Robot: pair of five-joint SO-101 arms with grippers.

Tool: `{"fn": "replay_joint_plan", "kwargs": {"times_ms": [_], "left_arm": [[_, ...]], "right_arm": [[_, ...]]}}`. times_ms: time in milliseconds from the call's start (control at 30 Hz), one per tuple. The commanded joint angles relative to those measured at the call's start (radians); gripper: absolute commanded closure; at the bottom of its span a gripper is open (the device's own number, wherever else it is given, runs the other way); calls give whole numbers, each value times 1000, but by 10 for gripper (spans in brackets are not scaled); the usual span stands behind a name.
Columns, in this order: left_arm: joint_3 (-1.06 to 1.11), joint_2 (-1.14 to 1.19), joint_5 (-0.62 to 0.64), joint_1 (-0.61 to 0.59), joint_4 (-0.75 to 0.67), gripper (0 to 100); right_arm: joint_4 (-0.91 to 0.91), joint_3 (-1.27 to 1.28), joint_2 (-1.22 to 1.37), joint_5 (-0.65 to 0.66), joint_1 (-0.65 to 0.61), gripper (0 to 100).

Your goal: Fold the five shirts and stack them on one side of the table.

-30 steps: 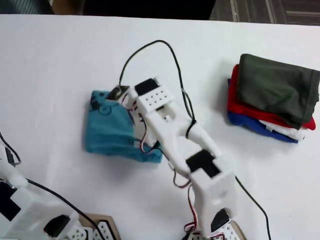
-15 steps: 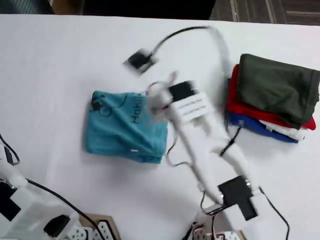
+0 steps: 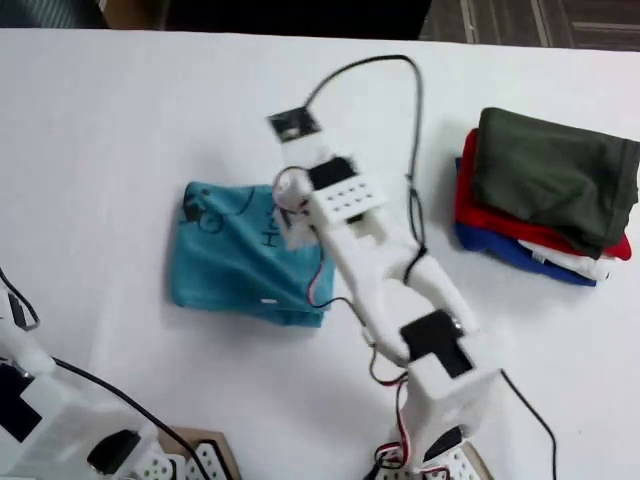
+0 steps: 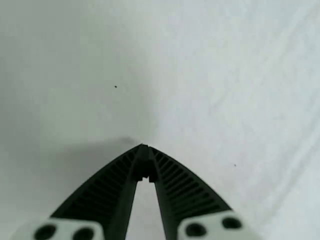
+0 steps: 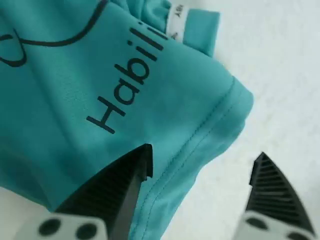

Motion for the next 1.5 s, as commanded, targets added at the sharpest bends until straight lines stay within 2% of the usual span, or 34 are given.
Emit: {"fn": "replay_joint_plan", "kwargs": {"times_ms": [0,167,367,567,633,767,1033,1200,1467], "left_arm": [[-4,-48,5,6,-14,974],[-4,-48,5,6,-14,974],[-7,-48,5,8,-14,974],[-8,-48,5,11,-14,974],[-10,-48,5,9,-14,974],[-10,-48,5,9,-14,974],[-10,-48,5,12,-17,974],[-4,-48,5,12,-43,974],[-4,-48,5,12,-43,974]], "right_arm": [[8,-117,68,-3,2,683],[33,-265,249,-3,61,683],[199,-471,412,-3,87,691],[288,-609,456,-3,87,889],[289,-626,456,-3,87,927],[295,-657,455,-3,87,940],[421,-812,455,0,79,967],[427,-951,456,175,64,978],[363,-980,456,293,53,978]]}}
